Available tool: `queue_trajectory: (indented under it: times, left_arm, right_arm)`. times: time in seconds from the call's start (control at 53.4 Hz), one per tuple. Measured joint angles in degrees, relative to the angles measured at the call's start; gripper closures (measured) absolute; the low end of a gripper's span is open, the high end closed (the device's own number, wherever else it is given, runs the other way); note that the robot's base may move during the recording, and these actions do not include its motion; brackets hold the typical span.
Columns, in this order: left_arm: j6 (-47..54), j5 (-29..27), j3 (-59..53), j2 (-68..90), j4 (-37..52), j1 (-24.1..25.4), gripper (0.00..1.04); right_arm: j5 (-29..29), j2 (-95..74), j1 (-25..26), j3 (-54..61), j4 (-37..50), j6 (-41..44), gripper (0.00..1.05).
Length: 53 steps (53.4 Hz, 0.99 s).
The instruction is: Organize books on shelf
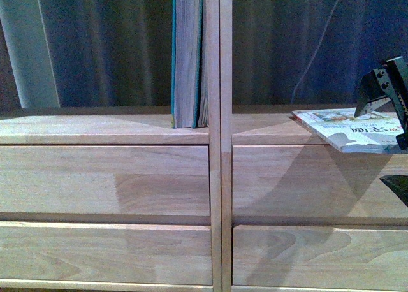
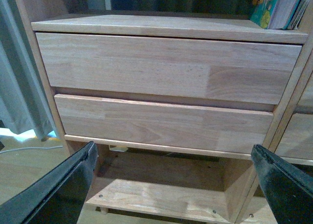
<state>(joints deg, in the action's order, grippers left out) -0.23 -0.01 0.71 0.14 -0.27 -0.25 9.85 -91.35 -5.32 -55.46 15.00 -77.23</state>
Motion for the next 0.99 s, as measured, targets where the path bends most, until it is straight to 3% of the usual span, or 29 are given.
queue_trajectory:
  times: [0.318, 0.842, 0.936, 0.992]
  left_arm:
    - [0.0, 0.02, 0.0, 0.0, 0.0, 0.0, 0.07]
    - [0.0, 0.0, 0.0, 0.0, 0.0, 0.0, 0.07]
    - [0.0, 0.0, 0.0, 0.0, 0.0, 0.0, 0.07]
    - [0.0, 0.0, 0.0, 0.0, 0.0, 0.0, 0.07]
  right_arm:
    - [0.55, -2.64, 1.27, -3.08, 0.31, -0.2, 0.07]
    - [1.07, -3.02, 1.73, -3.41, 0.35, -0.17, 0.84]
    - [1.07, -2.99, 1.73, -3.61, 0.72, -0.15, 0.95]
    - [1.09, -2.99, 1.73, -3.63, 0.76, -0.15, 0.97]
